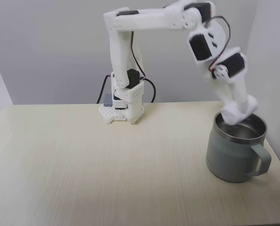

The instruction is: Grasp a dressing and put it in the cup.

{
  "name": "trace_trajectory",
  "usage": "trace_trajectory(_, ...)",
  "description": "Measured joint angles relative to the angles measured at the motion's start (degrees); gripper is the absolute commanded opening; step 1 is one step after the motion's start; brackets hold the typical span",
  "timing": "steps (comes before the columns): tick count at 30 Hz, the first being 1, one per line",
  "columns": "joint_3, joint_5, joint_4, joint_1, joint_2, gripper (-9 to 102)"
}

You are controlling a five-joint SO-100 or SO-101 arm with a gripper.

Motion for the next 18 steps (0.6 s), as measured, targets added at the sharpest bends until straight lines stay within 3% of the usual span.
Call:
trace_trajectory(4, 0.0, 0.0, -0.2, 0.0, 0.4, 1)
trace_trajectory(7, 0.0, -0.1, -0.2, 0.0, 0.4, 19)
trace_trajectory(10, 0.0, -0.6, 0.7, 0.1, 0.4, 27)
trace_trajectory(18, 0.1, -1.8, 3.5, -1.1, -1.6, 32)
